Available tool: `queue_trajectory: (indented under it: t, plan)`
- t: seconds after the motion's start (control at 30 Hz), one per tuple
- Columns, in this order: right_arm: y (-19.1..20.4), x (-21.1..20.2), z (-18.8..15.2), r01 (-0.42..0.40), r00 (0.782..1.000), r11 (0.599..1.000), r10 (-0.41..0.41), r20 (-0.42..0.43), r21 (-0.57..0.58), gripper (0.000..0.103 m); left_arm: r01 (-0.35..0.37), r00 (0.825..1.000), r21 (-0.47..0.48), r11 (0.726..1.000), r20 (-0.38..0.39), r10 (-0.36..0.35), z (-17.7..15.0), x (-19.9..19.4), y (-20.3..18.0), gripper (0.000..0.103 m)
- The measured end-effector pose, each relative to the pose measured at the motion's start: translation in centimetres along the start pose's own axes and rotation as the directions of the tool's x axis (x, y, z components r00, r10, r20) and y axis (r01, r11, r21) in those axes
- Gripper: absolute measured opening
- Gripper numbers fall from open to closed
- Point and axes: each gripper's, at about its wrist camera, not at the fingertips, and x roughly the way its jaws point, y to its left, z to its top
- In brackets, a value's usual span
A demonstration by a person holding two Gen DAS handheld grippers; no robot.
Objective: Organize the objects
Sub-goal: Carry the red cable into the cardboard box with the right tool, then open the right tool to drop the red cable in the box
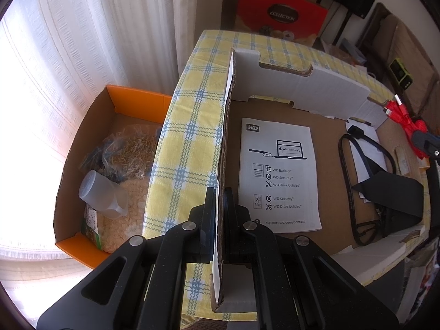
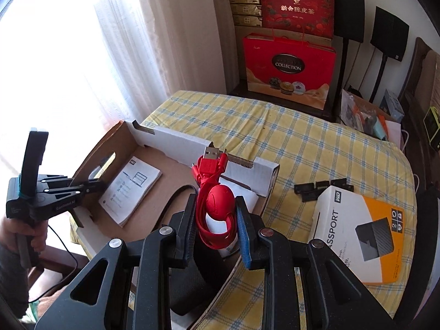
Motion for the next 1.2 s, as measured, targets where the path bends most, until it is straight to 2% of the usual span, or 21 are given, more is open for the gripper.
queue_trajectory:
  t: [0.23, 0.43, 0.57, 0.9, 1.2]
  plan:
    - [0.6, 2.3, 0.0, 0.023, 0.999, 1.000, -0.024, -0.033, -0.019, 0.026, 0.006, 1.000, -0.003, 1.000, 0.001, -0.006, 0.0, 0.0, 0.1, 0.004]
    - [1.9, 3.8, -0.7, 0.138, 0.985, 0.984, -0.148, -0.084, -0.111, 0.027, 0.010, 1.000, -0.003, 1.000, 0.000, -0.010, 0.0, 0.1, 0.3, 0.004]
    - [2.1, 3.8, -1.0, 0.142, 0.985, 0.983, -0.152, -0.085, -0.120, 0.027, 0.011, 1.000, -0.003, 1.000, 0.000, -0.011, 0.0, 0.1, 0.3, 0.004]
    - [0.8, -0.5, 0.0, 0.118, 0.992, 0.992, -0.119, -0.039, -0.036, 0.037, 0.011, 1.000, -0.003, 1.000, 0.003, -0.011, 0.0, 0.1, 0.4, 0.004]
    - [-3.3, -5.5, 0.0, 0.166, 0.986, 0.982, -0.165, -0.020, 0.090, 0.052, 0.011, 1.000, -0.008, 1.000, 0.002, -0.011, 0.0, 0.1, 0.5, 0.004]
